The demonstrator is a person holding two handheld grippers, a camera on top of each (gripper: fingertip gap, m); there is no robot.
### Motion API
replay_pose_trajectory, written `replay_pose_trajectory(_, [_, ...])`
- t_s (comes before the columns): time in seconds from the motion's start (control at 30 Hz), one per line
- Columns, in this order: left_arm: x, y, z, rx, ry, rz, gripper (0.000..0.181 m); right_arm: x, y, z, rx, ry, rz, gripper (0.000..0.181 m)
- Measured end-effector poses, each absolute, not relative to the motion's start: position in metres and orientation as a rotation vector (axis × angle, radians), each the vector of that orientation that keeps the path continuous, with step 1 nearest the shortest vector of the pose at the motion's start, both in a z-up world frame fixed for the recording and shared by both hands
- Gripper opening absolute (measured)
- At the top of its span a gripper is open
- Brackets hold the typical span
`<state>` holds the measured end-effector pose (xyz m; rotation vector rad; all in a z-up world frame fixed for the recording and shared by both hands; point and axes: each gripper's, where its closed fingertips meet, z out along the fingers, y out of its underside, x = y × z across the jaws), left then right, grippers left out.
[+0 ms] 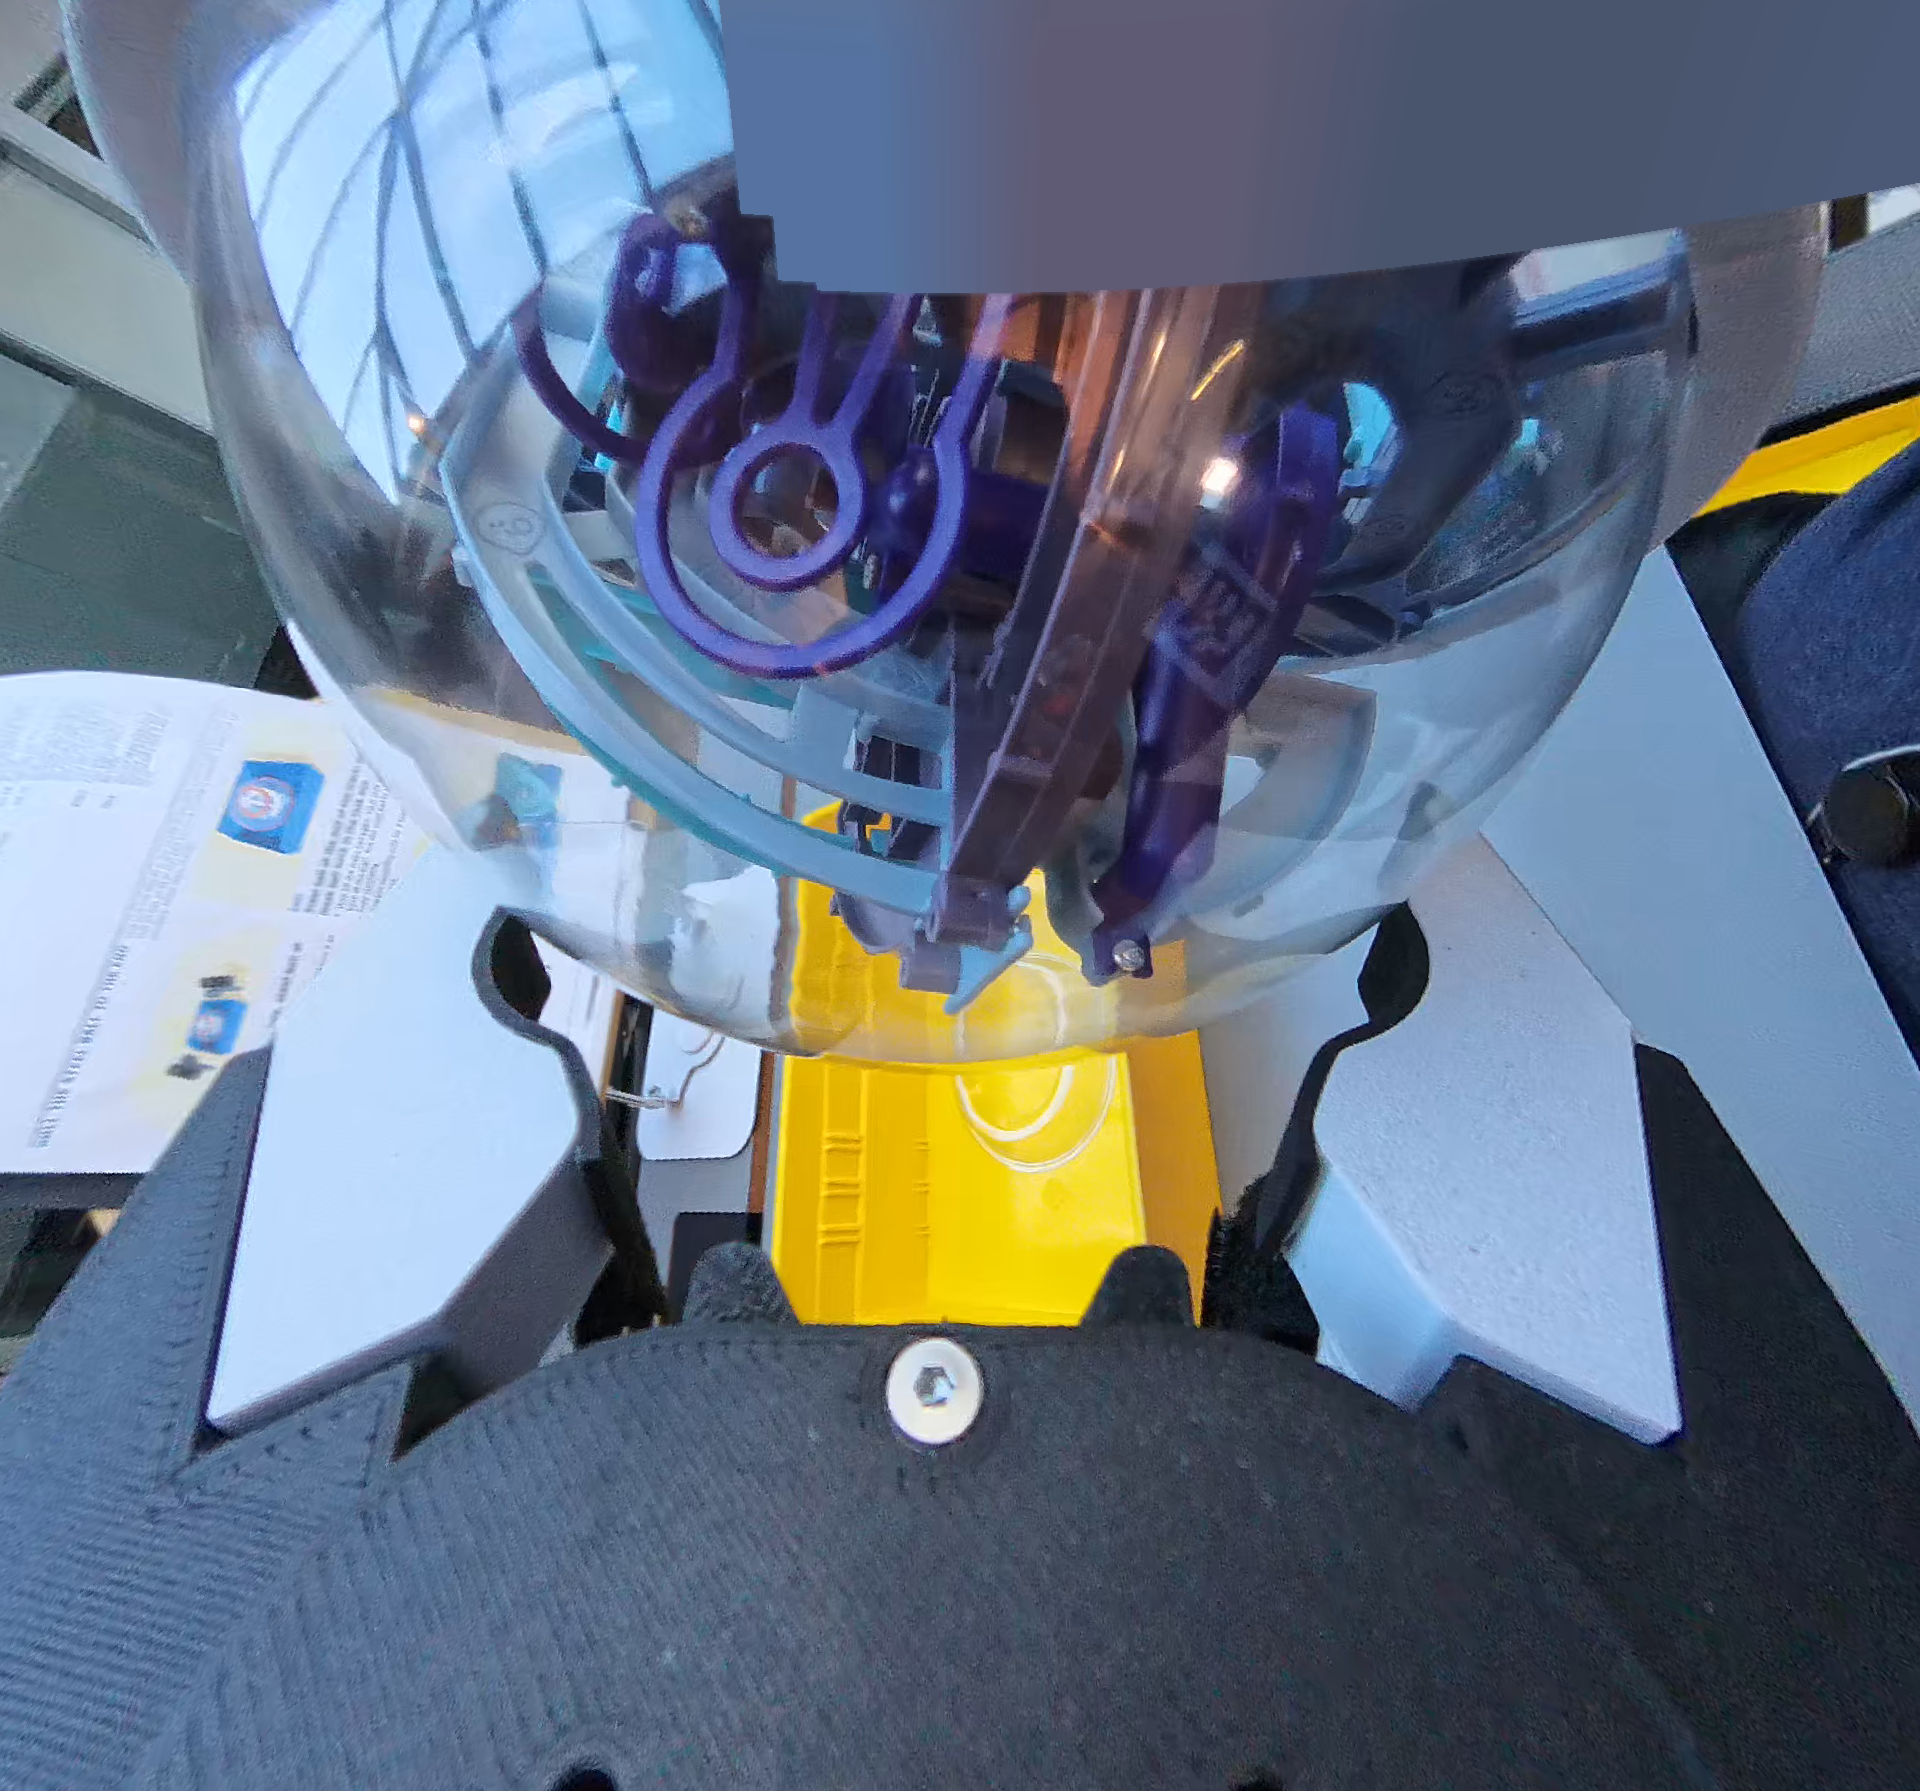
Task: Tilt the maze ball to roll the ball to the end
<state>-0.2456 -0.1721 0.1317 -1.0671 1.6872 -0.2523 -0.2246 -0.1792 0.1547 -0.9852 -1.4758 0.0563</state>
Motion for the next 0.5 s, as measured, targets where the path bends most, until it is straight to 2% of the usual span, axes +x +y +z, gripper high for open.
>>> replay_pose_trajectory(0.17, [-0.251, -0.172, 0.166, -1.038, 1.686, -0.26, 0.158, -0.232, -0.181, 0.19, -0.983, -1.478, 0.031, 0.154])
replay_pose_trajectory(0.5, [-0.25, -0.172, 0.197, -0.913, 1.68, -0.317, 0.158, -0.239, -0.191, 0.229, -0.97, -1.493, -0.06, 0.155])
